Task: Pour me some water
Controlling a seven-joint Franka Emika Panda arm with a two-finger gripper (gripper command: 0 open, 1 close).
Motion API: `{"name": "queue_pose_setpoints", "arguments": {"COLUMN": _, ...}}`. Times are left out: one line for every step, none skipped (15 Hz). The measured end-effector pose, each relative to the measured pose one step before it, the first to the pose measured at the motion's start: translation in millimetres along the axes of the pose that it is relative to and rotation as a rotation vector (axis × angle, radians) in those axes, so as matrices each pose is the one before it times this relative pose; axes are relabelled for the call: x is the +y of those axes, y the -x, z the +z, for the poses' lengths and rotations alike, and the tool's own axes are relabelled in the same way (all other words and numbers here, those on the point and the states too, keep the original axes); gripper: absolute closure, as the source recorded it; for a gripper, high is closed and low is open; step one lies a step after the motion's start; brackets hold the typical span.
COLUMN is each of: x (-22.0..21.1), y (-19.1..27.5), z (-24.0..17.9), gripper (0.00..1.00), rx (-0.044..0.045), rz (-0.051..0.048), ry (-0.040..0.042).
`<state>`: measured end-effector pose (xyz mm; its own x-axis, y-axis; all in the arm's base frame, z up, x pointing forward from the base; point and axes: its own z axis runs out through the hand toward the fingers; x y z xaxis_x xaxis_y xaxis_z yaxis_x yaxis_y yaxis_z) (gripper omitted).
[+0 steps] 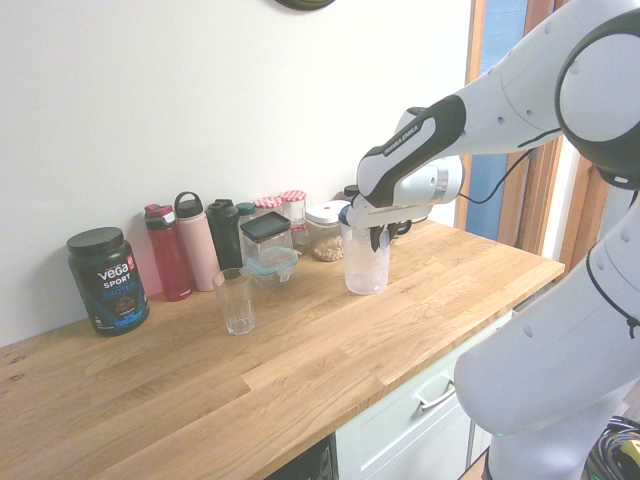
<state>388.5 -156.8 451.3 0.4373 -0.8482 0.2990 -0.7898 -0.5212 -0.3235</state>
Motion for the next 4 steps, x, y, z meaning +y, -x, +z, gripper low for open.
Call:
{"name": "queue_pose_setpoints", "arguments": {"x": 0.51, "y": -0.2, "z": -2.12, "gripper": 0.0, "rx": 0.00424, "rz": -0.00531, "ry": 0.0045}}
{"name": "queue_pose_setpoints", "arguments": {"x": 1.54, "y": 0.04, "z": -3.11, "gripper": 0.0, "rx": 0.00319, "rz": -0.01182, "ry": 0.01353}}
{"name": "queue_pose_setpoints", "arguments": {"x": 2.97, "y": 1.48, "z": -4.54, "gripper": 0.0, "rx": -0.00463, "rz": -0.01862, "ry": 0.02843}}
{"name": "queue_pose_setpoints", "arguments": {"x": 4.68, "y": 4.26, "z": -6.58, "gripper": 0.0, "rx": -0.02087, "rz": -0.02177, "ry": 0.04545}}
